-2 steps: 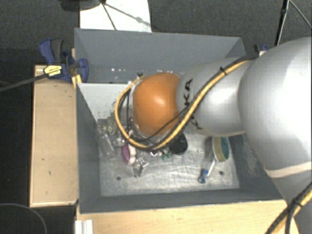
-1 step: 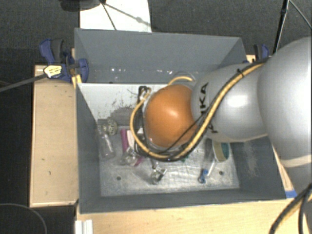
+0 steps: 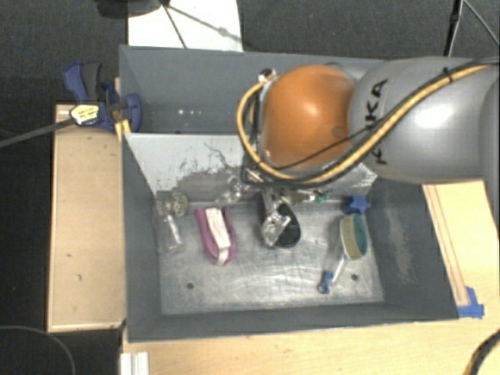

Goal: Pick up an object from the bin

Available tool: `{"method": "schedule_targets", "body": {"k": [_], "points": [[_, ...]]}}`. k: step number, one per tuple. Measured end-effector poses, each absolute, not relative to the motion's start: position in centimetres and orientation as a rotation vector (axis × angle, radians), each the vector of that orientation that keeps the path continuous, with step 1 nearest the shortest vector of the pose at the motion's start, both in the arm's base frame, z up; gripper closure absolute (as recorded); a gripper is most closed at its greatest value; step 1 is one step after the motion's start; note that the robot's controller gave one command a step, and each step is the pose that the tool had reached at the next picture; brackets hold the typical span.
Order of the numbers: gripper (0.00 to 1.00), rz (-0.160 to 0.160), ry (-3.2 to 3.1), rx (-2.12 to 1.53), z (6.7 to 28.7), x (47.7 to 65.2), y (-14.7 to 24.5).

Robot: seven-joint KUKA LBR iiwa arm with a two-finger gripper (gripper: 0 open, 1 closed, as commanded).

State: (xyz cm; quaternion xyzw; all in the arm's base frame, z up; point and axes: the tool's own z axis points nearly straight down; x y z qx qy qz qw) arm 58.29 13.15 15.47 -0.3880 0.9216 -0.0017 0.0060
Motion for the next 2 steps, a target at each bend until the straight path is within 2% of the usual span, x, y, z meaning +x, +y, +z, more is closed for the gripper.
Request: {"method": "schedule_targets", "body": {"k": [1,2], "points": [[0.0,0.004,2.701,-1.606,7.2,57.5,18.3],[0.0,0.001,2.446,-1.977,7.9,57.3,14.8]]}}
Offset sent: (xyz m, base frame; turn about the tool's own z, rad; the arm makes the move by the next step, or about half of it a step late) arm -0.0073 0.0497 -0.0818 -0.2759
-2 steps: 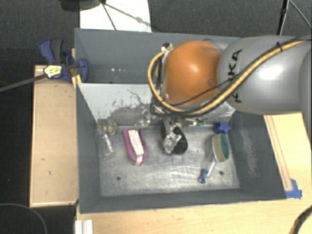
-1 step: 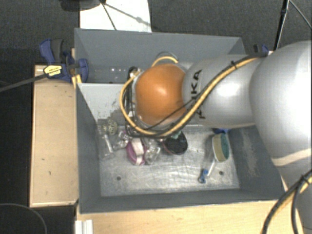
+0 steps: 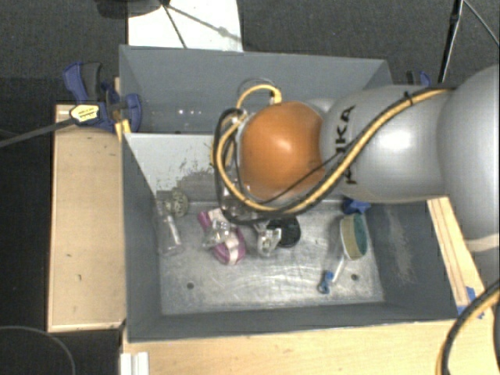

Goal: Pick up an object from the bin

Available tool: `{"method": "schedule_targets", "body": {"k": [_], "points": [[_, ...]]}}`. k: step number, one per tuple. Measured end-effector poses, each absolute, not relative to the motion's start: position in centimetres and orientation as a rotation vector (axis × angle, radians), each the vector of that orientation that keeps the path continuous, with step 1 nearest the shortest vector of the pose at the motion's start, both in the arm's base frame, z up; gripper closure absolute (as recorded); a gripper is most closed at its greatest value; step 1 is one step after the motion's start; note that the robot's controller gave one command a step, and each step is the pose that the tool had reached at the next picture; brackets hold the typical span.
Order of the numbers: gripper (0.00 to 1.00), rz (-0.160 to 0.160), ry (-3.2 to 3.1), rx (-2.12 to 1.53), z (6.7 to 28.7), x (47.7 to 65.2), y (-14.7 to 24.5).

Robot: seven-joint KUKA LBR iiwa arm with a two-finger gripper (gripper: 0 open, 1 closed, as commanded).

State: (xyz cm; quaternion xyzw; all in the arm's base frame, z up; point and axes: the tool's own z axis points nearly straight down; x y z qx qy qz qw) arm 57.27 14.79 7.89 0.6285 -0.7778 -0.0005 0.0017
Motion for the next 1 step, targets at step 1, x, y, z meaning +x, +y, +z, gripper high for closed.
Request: {"method": "schedule_targets", "body": {"k": [1], "points": [[1.0,-0.007,-2.445,1.964,7.84,57.17,14.95]]}}
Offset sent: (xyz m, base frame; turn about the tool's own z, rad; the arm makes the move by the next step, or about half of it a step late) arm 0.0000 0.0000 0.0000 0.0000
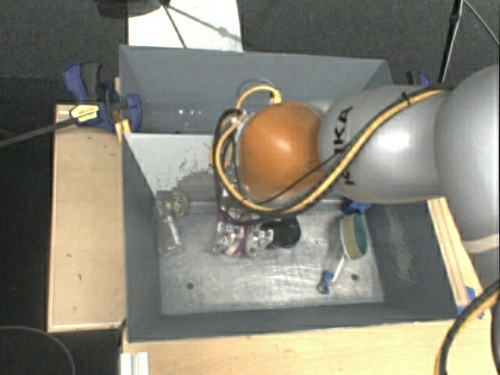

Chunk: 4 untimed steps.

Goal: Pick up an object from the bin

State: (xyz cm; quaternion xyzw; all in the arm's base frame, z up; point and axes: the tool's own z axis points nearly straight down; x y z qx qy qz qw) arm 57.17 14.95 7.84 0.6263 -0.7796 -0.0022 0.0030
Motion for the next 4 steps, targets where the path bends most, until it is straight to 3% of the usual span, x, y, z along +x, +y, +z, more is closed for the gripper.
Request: {"method": "schedule_targets", "body": {"k": [1,2,3,4], "points": [[1.0,0.004,-2.462,1.969,21.6,55.7,16.2],[0.0,-0.002,-2.462,1.955,21.1,55.6,16.1],[0.0,-0.009,-2.389,2.053,8.8,55.9,9.2],[0.0,0.004,-2.381,2.06,11.1,58.8,6.6]]}}
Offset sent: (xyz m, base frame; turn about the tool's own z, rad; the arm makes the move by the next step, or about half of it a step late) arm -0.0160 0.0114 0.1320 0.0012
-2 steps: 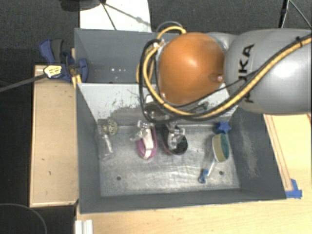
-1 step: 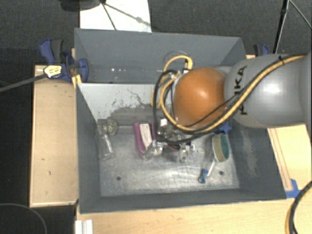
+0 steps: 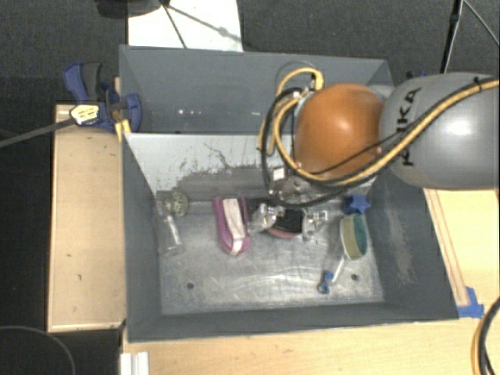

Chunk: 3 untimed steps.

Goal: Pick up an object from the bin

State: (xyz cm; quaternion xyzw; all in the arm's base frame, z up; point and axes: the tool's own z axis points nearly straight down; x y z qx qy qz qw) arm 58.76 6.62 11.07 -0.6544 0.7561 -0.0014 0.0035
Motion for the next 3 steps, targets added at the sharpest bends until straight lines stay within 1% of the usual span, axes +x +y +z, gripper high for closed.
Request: {"method": "schedule_targets", "body": {"k": [1,2,3], "points": [[0.0,0.002,2.607,-1.747,8.0,58.5,4.5],[0.0,0.009,2.672,-1.646,7.4,58.4,3.1],[0.0,0.003,2.806,-1.413,8.3,58.3,1.0]]}}
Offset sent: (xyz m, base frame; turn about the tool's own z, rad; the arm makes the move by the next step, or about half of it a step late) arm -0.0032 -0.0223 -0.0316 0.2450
